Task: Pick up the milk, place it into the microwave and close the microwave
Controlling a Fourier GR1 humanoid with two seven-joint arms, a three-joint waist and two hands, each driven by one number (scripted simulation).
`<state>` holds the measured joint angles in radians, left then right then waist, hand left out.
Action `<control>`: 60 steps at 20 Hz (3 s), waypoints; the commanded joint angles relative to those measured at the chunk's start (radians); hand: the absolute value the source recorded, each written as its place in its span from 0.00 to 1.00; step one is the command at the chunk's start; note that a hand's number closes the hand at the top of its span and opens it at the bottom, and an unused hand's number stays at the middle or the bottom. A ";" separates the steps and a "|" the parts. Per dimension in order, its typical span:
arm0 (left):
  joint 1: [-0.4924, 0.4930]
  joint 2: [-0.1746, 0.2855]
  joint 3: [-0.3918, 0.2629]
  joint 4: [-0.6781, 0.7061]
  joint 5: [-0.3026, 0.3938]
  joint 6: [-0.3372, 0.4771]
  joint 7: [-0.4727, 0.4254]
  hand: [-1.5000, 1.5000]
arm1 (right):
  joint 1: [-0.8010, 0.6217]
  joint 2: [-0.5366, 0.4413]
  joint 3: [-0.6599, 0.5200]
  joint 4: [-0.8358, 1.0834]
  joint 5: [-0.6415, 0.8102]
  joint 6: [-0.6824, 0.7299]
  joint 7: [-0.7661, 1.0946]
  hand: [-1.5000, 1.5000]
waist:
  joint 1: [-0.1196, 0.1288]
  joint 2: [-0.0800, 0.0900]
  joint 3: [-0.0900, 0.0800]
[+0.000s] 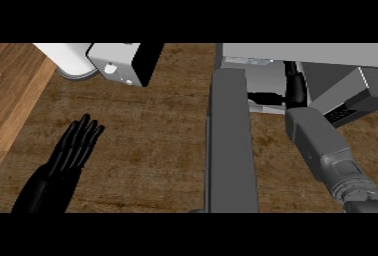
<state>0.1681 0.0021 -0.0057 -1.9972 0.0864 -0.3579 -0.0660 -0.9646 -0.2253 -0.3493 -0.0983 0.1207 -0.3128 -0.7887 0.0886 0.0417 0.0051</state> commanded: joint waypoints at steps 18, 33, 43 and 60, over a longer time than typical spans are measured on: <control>-0.178 0.022 -0.163 0.330 -0.194 -0.082 -0.099 1.00 | 0.286 0.096 0.029 -0.138 -0.034 0.271 -0.193 0.00 | -0.102 -0.044 -0.006; -0.304 -0.002 -0.334 0.640 -0.335 -0.050 -0.146 1.00 | 0.754 0.131 0.180 -0.712 -0.051 0.361 -0.093 0.00 | -0.137 -0.053 -0.009; -0.403 -0.002 -0.666 0.818 -0.251 0.169 -0.186 1.00 | 1.059 0.061 0.194 -1.265 -0.148 0.449 0.115 0.00 | -0.156 -0.047 -0.009; -0.670 -0.001 -0.977 0.896 0.205 0.792 -0.201 1.00 | 1.141 -0.008 0.226 -1.632 -0.349 0.647 0.331 0.00 | -0.235 -0.023 -0.012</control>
<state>-0.4510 0.0180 -0.9545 -1.0906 0.2108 0.3498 -0.2420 0.1836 -0.2126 -0.1332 -1.6855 -0.1962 0.2947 -0.4880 -0.1219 0.0146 -0.0049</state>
